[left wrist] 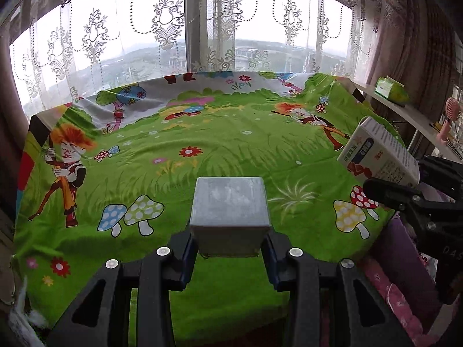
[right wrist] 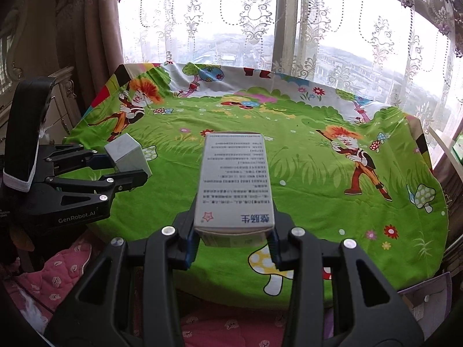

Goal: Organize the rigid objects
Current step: 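Carry both held boxes to the storage box and lower them inside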

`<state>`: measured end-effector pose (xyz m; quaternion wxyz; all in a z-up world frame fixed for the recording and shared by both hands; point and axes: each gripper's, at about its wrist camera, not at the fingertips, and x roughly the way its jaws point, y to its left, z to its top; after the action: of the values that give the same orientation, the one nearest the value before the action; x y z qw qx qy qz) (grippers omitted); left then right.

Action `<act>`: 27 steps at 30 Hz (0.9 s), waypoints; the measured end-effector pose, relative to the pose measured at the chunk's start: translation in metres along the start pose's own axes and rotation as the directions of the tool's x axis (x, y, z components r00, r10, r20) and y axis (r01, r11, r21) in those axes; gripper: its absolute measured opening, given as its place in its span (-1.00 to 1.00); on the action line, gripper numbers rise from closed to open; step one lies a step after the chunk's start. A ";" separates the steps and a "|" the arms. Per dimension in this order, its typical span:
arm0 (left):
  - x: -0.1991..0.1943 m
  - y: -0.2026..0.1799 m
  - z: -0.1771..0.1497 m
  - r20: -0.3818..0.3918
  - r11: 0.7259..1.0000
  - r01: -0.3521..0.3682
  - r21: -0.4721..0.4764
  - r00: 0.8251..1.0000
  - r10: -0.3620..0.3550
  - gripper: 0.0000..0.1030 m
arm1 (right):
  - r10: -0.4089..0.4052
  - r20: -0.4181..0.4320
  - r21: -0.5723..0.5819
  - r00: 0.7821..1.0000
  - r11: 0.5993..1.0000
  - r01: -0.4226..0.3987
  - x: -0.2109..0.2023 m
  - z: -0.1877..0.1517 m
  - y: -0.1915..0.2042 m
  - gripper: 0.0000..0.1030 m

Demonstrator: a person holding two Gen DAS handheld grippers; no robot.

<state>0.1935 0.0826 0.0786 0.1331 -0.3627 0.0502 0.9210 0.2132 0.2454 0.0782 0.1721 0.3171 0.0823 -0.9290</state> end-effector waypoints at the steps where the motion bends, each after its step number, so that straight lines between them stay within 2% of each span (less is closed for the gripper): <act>1: -0.003 -0.006 0.001 0.006 1.000 0.005 0.010 1.000 -0.005 -0.21 | -0.005 0.002 0.004 1.000 1.000 0.005 -0.006 -0.003 -0.003 -0.17; 6: -0.019 -0.032 0.006 0.023 0.998 0.038 0.045 0.999 -0.039 -0.21 | -0.034 0.011 0.020 0.999 0.999 0.034 -0.035 -0.016 -0.024 -0.17; 16: -0.054 -0.094 0.012 0.077 0.978 0.087 0.188 0.992 -0.103 -0.21 | -0.117 0.037 0.074 0.992 0.991 0.114 -0.101 -0.044 -0.062 -0.17; 22: -0.066 -0.143 0.013 0.062 0.945 0.143 0.294 0.984 -0.168 -0.21 | -0.169 0.065 0.118 0.983 0.980 0.160 -0.135 -0.056 -0.078 -0.17; 27: -0.067 -0.189 0.011 0.030 0.907 0.187 0.378 0.977 -0.213 -0.21 | -0.222 0.074 0.164 0.972 0.964 0.207 -0.160 -0.068 -0.095 -0.16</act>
<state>0.2859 0.2521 0.1332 0.2950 -0.3013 0.1824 0.8882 0.3342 0.3938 0.1274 0.0487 0.2757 0.0355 -0.9593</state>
